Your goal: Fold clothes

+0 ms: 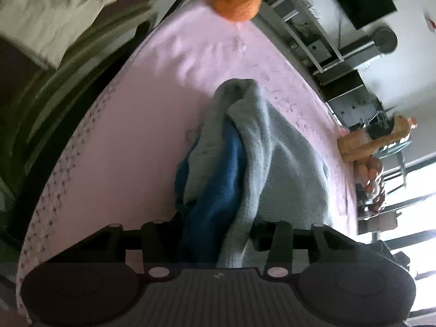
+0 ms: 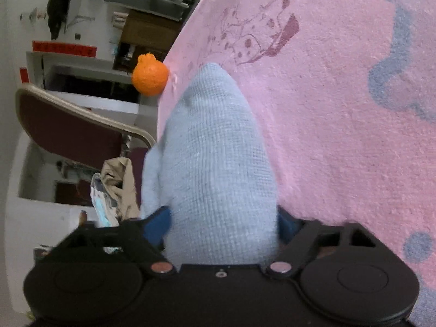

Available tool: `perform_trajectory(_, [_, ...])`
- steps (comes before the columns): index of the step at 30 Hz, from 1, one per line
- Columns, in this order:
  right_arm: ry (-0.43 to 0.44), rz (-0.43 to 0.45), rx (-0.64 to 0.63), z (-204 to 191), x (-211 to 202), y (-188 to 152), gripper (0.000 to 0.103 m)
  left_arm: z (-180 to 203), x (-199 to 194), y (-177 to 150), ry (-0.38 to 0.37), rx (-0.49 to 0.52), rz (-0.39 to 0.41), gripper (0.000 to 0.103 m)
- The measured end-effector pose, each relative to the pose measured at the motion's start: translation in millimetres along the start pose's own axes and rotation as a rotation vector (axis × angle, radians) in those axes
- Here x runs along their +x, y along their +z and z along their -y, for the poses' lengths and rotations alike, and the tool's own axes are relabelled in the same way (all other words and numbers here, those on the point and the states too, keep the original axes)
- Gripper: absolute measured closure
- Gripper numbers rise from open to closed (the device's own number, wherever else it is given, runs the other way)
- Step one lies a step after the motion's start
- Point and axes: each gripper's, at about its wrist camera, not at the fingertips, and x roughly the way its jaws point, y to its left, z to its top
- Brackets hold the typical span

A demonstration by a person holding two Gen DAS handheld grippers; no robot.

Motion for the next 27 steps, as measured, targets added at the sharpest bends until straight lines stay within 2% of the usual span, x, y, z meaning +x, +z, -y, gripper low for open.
perform_trajectory(4, [0.005,0.016,-0.024,-9.3,-7.6,-2.9,0.056,8.3,-10.7,-4.3,0.011,0.048,0.047,0.069])
perform_trajectory(7, [0.008,0.029,-0.043,-16.2,-13.3,-5.2,0.063,16.4,-24.1,-6.9,-0.013,0.045,0.094,0.07])
perform_trajectory(11, [0.035,0.051,-0.07,-27.2,-30.8,-7.9,0.066,40.5,-43.7,-17.0,-0.066,0.06,0.145,0.07])
perform_trajectory(15, [0.08,0.12,-0.065,-28.3,-77.2,-6.2,0.066,82.9,-41.5,-25.4,-0.132,0.104,0.126,0.07])
perform_trajectory(19, [0.093,0.218,-0.041,-12.1,-138.5,-1.3,0.066,148.3,-8.9,-40.4,-0.182,0.195,0.089,0.07])
perform_trajectory(27, [0.055,0.451,0.044,57.0,-274.7,38.4,0.066,297.3,99.8,-77.8,-0.276,0.376,-0.01,0.07])
